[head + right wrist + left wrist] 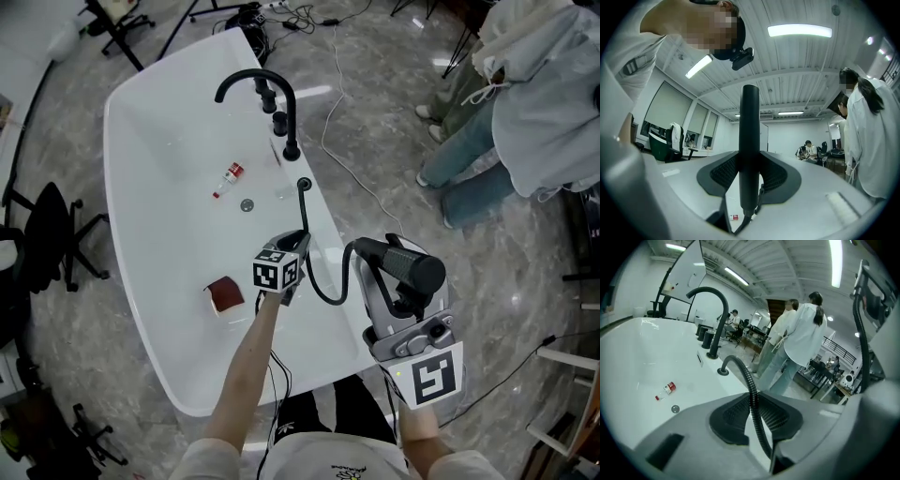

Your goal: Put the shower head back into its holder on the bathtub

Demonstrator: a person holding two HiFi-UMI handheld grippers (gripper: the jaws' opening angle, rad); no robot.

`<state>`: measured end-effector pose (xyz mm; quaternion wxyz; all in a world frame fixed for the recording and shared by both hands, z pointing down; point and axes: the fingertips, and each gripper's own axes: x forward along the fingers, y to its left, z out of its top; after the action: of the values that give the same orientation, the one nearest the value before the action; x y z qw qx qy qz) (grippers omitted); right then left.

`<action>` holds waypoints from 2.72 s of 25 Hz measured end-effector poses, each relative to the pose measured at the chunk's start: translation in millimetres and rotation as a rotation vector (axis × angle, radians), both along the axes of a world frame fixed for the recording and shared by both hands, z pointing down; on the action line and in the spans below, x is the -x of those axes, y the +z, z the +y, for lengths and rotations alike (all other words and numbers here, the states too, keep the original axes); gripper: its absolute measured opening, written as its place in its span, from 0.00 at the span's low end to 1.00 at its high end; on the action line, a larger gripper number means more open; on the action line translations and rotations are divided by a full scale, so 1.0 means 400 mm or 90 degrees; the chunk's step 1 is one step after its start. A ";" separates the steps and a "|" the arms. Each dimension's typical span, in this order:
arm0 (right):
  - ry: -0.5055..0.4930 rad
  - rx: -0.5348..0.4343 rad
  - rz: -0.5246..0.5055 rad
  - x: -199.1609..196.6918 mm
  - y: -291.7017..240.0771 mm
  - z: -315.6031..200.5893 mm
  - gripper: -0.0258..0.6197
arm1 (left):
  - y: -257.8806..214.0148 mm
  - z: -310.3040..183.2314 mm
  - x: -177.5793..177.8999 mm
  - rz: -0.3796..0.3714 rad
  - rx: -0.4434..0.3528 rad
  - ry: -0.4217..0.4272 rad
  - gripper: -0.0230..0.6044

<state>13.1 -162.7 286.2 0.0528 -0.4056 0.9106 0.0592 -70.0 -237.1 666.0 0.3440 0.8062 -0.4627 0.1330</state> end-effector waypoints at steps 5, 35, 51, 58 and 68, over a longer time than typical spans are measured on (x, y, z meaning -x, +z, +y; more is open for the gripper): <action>0.008 -0.007 0.002 0.003 -0.025 -0.012 0.26 | 0.038 0.043 -0.012 -0.021 0.030 0.020 0.13; 0.036 0.022 0.003 -0.019 0.055 -0.135 0.26 | -0.003 -0.214 0.024 0.032 -0.134 -0.013 0.13; 0.014 -0.155 -0.021 0.007 -0.206 -0.202 0.26 | 0.055 -0.050 -0.037 -0.196 -0.216 0.133 0.33; -0.026 -0.219 -0.064 0.066 -0.354 -0.179 0.26 | -0.031 -0.043 -0.120 -0.172 -0.252 0.158 0.42; -0.104 -0.248 -0.071 0.189 -0.461 -0.106 0.26 | -0.251 -0.128 -0.091 -0.150 -0.334 0.086 0.44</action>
<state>-62.6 -205.0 101.6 0.1852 -0.3150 0.9076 0.2069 -33.7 -288.4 565.4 0.0580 0.8754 -0.4635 0.1244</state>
